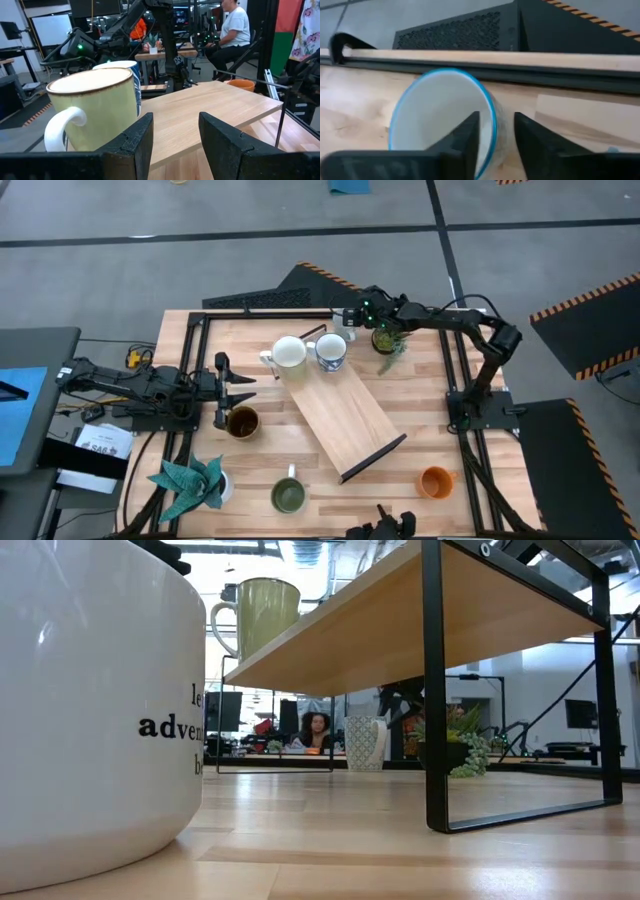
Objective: Place coffee mugs
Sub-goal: Put the light blue patterned mug on the shelf
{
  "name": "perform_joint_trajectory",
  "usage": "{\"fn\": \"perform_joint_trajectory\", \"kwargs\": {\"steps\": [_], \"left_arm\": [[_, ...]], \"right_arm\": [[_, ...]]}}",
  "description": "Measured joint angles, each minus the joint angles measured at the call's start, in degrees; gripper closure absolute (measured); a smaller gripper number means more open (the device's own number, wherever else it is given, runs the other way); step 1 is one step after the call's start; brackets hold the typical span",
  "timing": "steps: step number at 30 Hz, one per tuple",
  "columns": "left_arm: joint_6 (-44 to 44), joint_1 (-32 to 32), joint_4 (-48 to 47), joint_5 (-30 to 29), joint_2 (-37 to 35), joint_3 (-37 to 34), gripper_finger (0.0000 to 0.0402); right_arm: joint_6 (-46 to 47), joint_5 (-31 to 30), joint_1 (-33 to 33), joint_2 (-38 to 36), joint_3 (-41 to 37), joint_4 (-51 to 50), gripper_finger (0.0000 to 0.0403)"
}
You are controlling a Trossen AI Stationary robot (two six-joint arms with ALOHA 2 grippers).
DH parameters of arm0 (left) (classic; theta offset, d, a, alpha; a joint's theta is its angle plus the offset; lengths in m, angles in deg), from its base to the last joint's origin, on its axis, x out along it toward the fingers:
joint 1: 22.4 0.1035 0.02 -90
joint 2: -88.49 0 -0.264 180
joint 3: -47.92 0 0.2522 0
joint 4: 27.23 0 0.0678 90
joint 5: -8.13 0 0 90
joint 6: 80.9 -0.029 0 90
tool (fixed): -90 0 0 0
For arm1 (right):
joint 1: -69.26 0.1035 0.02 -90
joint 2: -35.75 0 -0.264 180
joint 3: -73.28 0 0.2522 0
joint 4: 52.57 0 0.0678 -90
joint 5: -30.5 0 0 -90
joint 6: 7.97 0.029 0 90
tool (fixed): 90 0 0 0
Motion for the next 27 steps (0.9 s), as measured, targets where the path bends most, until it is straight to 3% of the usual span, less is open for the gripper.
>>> {"fn": "perform_joint_trajectory", "kwargs": {"steps": [5, 15, 27], "left_arm": [[0.5, 0.0, 0.0, 0.0, 0.0, 0.0, 0.0258], [0.7, 0.0, 0.0, -0.3, 0.0, 0.0, 0.0258], [0.9, 0.0, 0.0, -0.3, 0.0, 0.0, 0.0258]], "right_arm": [[-1.3, -1.6, 0.4, 0.0, 0.0, -0.4, 0.0371], [-3.9, -2.6, 0.4, -3.1, -0.1, -1.8, 0.0373], [-10.5, -4.5, 0.7, -22.4, 0.0, -7.5, 0.0373]]}}
